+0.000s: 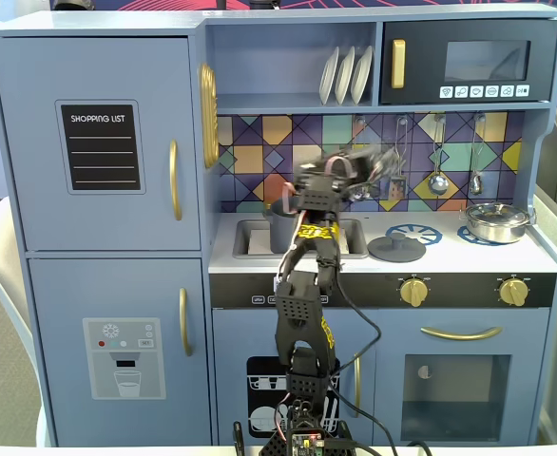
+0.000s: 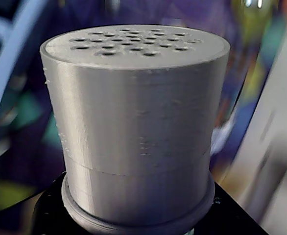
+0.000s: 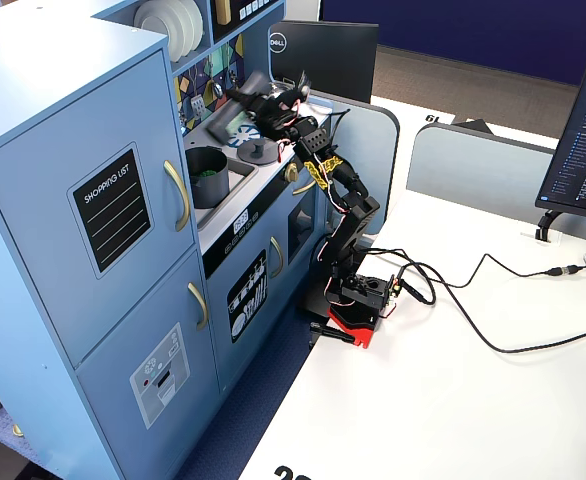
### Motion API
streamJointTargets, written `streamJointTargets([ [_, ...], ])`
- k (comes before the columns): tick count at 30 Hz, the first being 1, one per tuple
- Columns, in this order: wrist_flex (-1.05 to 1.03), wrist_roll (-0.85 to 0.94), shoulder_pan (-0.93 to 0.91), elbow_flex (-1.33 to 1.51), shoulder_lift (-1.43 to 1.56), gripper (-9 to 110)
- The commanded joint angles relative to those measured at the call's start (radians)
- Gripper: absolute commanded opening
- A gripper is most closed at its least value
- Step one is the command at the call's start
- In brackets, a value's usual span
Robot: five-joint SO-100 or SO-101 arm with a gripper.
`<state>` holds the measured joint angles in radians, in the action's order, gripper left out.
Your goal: Put salt in the gray recipient
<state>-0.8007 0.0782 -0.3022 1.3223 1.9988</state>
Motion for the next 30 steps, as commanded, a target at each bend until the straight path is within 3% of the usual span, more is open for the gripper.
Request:
streamJointTargets([
  [1,-0.037,-0.545,0.153,-0.124,0.021,0],
  [6,-0.028,-0.931,0.255,-0.219,-0.054,0],
  [12,0.097,-1.132,0.344,-0.249,-0.120,0],
  [16,0.104,-1.155,0.357,-0.282,-0.161,0],
  [20,-0.155,-1.206,0.285,-0.431,-0.239,0],
  [23,-0.235,-1.230,0.282,-0.423,-0.249,0],
  [26,-0.133,-1.227,0.318,-0.405,-0.253,0],
  [30,0.207,-1.158,0.367,-0.319,-0.224,0],
])
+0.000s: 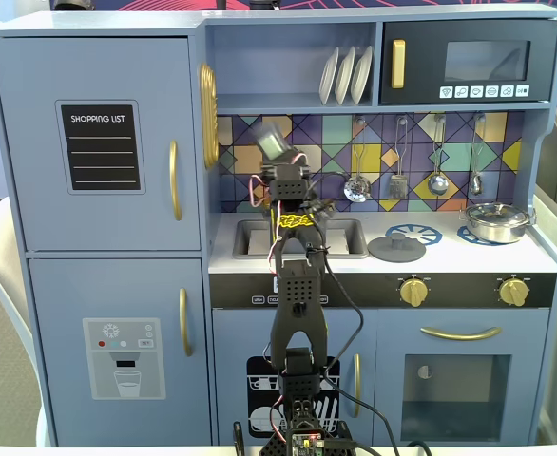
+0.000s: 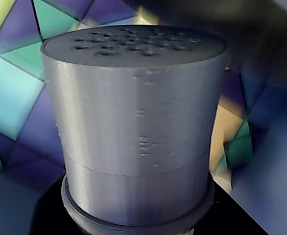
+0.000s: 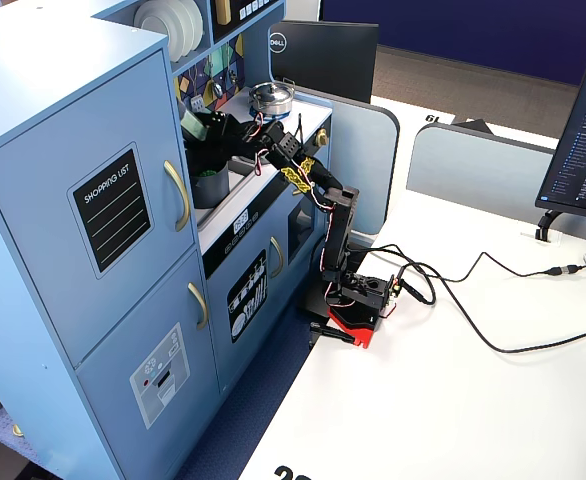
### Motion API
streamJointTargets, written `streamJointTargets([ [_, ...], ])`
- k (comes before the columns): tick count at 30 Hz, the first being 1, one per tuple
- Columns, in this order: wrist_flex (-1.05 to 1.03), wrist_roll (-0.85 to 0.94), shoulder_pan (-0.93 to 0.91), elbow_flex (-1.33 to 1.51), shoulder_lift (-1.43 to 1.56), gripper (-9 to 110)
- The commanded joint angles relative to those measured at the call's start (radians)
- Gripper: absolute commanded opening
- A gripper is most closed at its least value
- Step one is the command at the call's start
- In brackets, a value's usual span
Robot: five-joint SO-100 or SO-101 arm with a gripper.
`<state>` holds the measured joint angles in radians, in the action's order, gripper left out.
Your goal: Put salt in the gray recipient
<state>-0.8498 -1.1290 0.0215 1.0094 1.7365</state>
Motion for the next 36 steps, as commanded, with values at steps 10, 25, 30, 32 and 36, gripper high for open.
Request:
streamJointTargets([
  [10,-0.179,-0.005,-0.048,-0.092,0.011,0],
  [25,0.034,0.005,-0.051,-0.049,0.029,0],
  [30,-0.158,-0.058,-0.044,-0.014,0.034,0],
  [32,-0.069,-0.034,-0.018,-0.008,0.034,0],
  [36,0.310,0.186,0.037,0.038,0.054,0],
])
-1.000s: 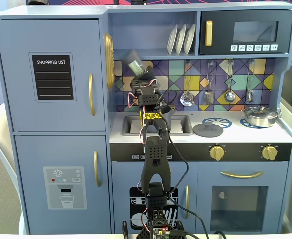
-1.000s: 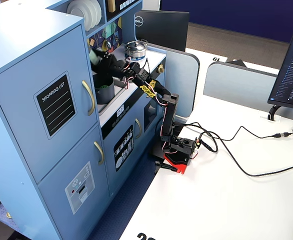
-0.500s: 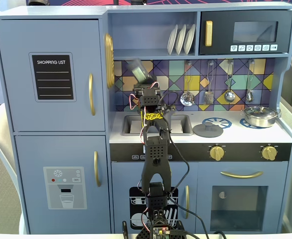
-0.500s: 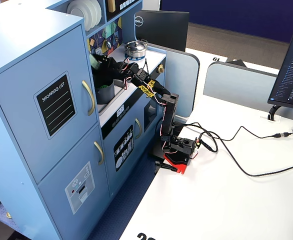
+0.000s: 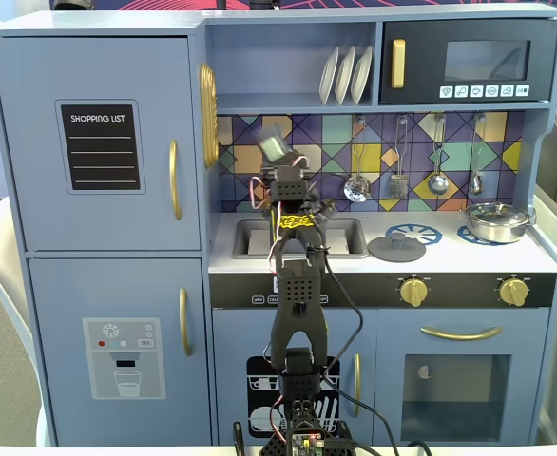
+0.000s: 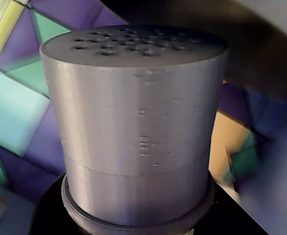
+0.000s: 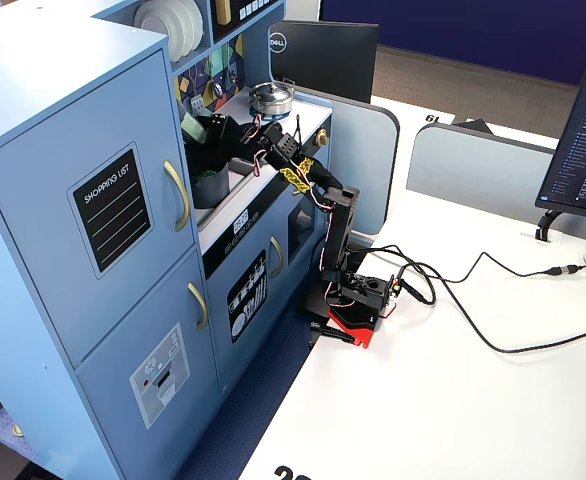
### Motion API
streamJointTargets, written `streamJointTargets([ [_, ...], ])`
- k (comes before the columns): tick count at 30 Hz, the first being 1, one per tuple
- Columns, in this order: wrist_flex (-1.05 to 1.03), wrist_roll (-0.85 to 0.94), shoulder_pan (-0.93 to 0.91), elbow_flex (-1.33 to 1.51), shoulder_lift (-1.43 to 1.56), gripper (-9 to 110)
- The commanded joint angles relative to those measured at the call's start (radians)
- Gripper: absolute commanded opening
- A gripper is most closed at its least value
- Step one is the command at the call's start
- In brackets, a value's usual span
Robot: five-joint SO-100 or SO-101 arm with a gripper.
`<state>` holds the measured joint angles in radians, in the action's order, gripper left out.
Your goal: Put salt in the gray recipient
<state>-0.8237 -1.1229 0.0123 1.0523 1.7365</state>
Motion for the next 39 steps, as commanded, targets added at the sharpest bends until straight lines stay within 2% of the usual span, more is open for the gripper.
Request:
streamJointTargets([
  [1,0.325,0.275,0.044,-0.015,0.054,0],
  [3,0.302,0.453,0.003,-0.046,0.055,0],
  [6,0.213,0.902,-0.123,-0.015,0.081,0],
  [10,0.215,1.703,-0.350,0.002,0.086,0],
  [14,0.380,2.401,-0.574,-0.002,0.051,0],
  [17,0.482,2.652,-0.703,-0.006,0.005,0],
  [21,0.495,2.773,-0.810,0.051,-0.028,0],
  [28,0.618,2.806,-0.882,0.296,-0.020,0],
  [39,0.784,2.681,-0.905,0.449,-0.052,0],
])
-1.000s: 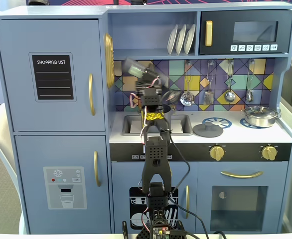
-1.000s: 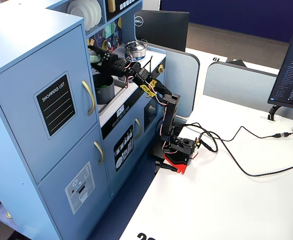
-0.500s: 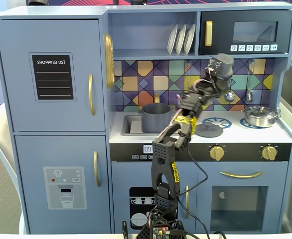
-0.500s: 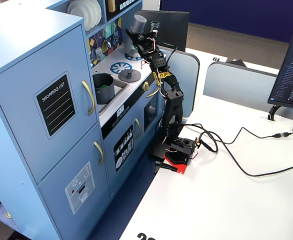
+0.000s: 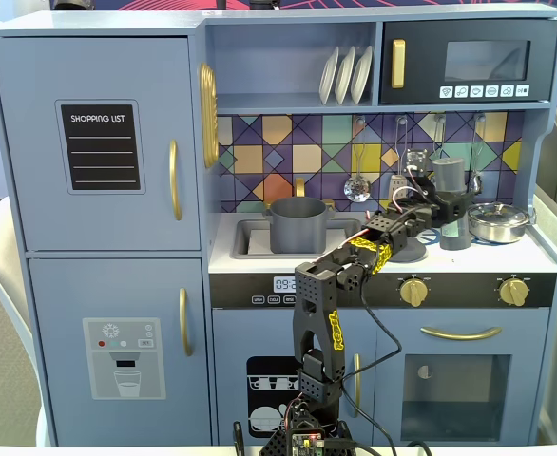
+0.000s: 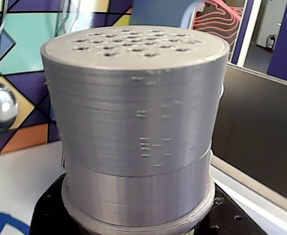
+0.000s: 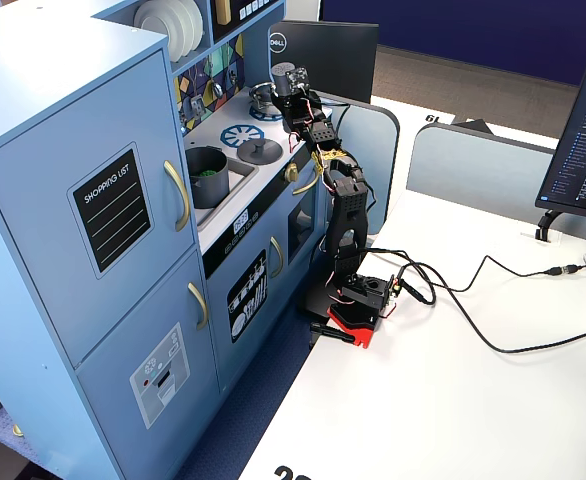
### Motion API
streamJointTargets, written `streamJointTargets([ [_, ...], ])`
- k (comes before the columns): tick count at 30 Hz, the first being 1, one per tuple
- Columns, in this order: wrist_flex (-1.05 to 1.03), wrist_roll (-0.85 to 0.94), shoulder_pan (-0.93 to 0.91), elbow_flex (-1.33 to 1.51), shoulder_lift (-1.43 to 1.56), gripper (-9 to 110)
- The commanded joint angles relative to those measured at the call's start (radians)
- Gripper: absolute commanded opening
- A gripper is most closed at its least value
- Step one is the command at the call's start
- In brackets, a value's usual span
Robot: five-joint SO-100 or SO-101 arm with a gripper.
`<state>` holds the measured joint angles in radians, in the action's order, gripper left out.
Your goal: Put salt in the gray recipient
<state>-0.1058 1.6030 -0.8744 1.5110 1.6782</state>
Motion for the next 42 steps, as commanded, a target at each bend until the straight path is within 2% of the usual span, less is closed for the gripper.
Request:
streamJointTargets([
  [1,0.083,-0.048,-0.018,-0.002,0.003,0],
  [22,0.123,-0.103,-0.034,0.043,-0.075,0],
  [25,0.127,-0.106,-0.040,0.064,-0.072,15],
  [28,0.110,-0.015,-0.049,0.086,-0.054,48],
  [29,0.106,0.034,-0.049,0.095,-0.048,50],
  [35,0.049,-0.011,-0.049,0.120,0.071,58],
  [42,-0.198,0.005,-0.063,0.397,0.546,61],
])
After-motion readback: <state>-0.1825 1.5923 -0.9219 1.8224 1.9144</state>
